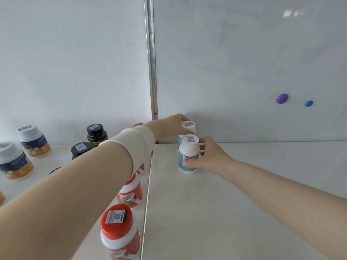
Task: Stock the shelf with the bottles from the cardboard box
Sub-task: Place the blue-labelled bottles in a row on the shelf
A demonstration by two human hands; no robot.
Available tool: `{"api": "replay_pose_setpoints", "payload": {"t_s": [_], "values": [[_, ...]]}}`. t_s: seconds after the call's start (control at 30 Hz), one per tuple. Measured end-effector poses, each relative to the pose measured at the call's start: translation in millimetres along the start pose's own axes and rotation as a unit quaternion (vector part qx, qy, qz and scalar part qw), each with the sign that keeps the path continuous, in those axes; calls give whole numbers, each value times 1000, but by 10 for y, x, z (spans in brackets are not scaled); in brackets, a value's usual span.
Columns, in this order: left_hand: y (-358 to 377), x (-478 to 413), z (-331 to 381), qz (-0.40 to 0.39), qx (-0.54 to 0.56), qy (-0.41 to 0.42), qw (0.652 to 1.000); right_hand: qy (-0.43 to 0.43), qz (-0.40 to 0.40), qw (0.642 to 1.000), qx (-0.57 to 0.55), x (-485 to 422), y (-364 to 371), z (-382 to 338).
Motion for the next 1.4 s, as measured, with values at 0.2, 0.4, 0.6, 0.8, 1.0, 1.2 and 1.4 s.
{"api": "replay_pose_setpoints", "payload": {"t_s": [0.2,0.4,0.6,0.8,1.0,1.2,1.4], "values": [[-361,585,215,109,-121,19,986,3,-59,986,154,314,-375,-278],[-374,1695,394,315,-447,43,836,-73,-54,919,383,825,-415,-851],[-288,2760,81,370,-564,17,738,-152,-43,879,449,1410,-25,-1476],[-725,3777,-619,384,-575,-67,719,-232,-61,850,469,1848,813,-2252],[-1371,4905,-1862,379,-562,-176,714,-332,-105,821,452,2266,2184,-3290],[-2088,6336,-3548,374,-545,-293,691,-436,-160,764,449,2759,4046,-4391],[-2406,7574,-5431,334,-468,-421,701,-508,-247,700,437,3383,6007,-5121]]}}
Point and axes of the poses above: each hand's wrist, its own x-axis away from the middle knuckle, its own y-axis out of the palm, z = x × y, the point moved 9 cm from there along -x, towards the middle knuckle, and after that the axes turned 15 degrees about -y, right-handed, at the moved point
